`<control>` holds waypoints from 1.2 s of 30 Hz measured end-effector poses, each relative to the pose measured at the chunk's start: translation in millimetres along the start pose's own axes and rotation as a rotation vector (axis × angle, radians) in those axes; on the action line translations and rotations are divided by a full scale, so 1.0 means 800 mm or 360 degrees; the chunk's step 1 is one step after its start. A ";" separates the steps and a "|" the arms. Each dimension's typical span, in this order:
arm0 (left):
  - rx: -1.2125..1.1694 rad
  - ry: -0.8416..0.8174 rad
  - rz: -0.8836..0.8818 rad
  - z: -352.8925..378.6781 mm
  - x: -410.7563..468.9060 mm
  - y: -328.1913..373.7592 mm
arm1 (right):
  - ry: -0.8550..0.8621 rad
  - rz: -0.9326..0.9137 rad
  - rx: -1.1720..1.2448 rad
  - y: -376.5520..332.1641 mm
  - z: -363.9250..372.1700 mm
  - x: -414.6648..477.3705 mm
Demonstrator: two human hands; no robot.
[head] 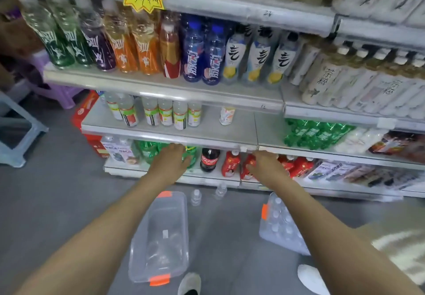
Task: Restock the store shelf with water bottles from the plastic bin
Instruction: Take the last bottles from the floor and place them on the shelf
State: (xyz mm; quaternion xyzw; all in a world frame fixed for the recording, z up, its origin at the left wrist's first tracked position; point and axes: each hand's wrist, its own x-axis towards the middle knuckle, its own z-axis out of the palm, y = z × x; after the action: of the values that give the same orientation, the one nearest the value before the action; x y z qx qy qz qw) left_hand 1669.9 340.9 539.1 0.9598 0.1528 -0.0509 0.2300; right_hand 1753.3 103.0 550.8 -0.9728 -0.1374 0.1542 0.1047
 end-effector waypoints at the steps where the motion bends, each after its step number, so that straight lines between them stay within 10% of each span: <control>1: 0.0008 -0.0052 -0.0013 0.017 0.012 -0.003 | -0.0024 -0.0002 0.0017 0.009 0.014 0.015; 14: -0.0201 -0.0285 -0.0579 0.239 0.098 -0.042 | -0.0477 -0.0017 -0.0040 0.118 0.217 0.164; 36: -0.0576 -0.0215 -0.0610 0.687 0.284 -0.216 | -0.0641 0.0476 0.0364 0.268 0.708 0.364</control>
State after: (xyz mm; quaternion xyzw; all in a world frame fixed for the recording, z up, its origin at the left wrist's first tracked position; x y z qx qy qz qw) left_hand 1815.8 297.4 -61.6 0.8511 0.3227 -0.1293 0.3934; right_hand 1884.3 79.9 -107.9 -0.9139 0.0079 0.3728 0.1605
